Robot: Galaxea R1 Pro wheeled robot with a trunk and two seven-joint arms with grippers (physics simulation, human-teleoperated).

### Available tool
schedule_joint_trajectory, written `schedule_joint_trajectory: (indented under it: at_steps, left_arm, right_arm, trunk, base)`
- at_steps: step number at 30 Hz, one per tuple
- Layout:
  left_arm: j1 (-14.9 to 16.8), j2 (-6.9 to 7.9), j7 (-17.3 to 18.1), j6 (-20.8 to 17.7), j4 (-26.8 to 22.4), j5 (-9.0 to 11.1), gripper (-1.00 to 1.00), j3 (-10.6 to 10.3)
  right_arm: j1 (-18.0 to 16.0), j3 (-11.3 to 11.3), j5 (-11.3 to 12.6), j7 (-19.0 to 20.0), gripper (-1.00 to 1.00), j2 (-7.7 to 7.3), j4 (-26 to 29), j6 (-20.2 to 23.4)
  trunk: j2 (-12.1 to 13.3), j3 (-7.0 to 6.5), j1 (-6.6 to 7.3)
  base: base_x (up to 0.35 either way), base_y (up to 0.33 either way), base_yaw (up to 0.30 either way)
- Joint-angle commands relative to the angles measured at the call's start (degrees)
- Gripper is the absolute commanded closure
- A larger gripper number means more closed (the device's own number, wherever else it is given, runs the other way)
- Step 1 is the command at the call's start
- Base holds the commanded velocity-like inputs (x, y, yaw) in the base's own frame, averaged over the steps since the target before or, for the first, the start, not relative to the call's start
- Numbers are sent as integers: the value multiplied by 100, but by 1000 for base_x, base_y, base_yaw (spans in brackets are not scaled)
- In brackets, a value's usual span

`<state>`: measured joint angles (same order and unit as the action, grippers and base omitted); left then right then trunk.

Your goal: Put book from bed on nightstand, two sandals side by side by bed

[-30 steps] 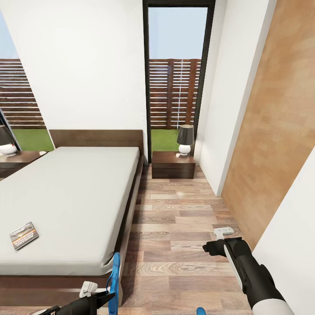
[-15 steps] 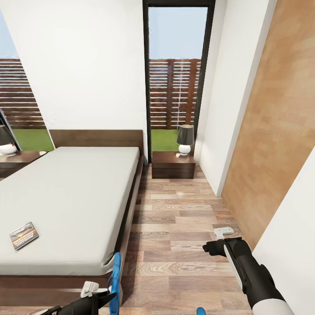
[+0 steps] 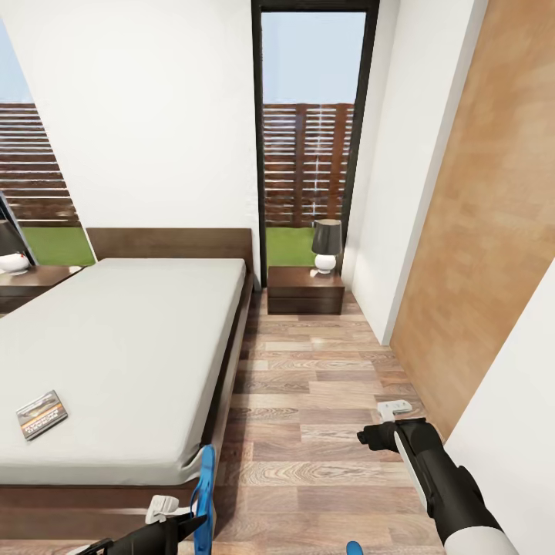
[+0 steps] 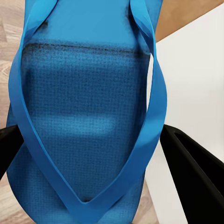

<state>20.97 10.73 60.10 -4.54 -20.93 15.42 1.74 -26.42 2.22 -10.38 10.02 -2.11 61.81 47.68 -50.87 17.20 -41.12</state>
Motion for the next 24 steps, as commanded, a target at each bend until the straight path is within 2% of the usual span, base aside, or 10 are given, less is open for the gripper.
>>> schedule_joint_trajectory:
  at_steps: [1,24]
  left_arm:
    - [4,1,27,-47,1,23,100,11]
    - [4,8,45,-59,1,23,100,14]
  right_arm:
    - [-4,6,-60,54,-100,0,7,22]
    - [-4,18,-68,37,-100,1,-137,15]
  trunk:
    - [-47,26,-23]
    - [-970,439,-529]
  base:
    - [0,0,0]
    - [0,0,0]
